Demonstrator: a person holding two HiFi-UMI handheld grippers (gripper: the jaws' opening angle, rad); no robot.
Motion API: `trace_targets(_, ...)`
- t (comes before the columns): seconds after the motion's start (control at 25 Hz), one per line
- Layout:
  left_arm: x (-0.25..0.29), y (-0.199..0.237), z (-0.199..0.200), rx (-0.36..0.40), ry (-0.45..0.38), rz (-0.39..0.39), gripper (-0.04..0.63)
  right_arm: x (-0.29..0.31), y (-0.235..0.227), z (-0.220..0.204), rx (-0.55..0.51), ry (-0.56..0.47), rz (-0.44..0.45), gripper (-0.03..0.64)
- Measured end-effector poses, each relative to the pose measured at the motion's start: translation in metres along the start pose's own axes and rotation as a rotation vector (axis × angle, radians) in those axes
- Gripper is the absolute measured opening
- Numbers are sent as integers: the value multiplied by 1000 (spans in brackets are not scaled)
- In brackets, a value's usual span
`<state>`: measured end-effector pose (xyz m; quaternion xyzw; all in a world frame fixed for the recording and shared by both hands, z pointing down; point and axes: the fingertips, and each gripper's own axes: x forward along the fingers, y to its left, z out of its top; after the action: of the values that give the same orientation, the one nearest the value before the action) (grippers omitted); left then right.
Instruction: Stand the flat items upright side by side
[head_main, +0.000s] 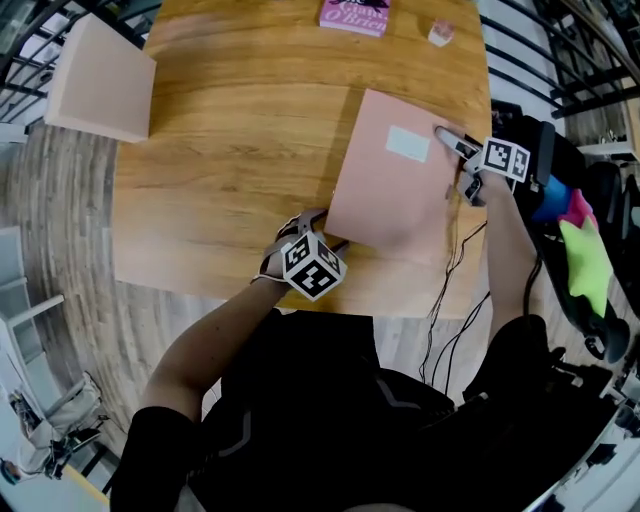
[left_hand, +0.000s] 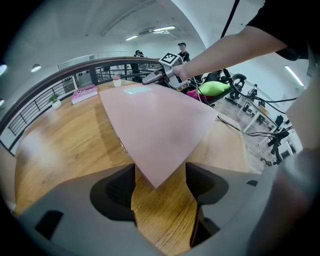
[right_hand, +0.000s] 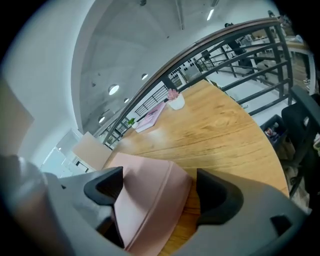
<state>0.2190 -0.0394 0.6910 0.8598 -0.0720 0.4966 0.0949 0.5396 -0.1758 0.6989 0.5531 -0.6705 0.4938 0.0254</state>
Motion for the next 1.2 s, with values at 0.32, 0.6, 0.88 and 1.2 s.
trace_targets(0.32, 7, 8, -4, 41, 36, -13, 324, 7, 5, -3, 1, 151, -14, 454)
trace_targets(0.6, 9, 5, -5, 42, 62, -27, 322, 5, 8, -3, 4, 107, -1, 410)
trace_targets(0.88, 7, 9, -8, 93, 80, -11, 316, -13, 33, 14, -99, -11, -27, 390)
trace_targets(1.2, -2, -1, -10, 111, 139, -59, 316, -54, 93, 38, -272, -197, -68, 370)
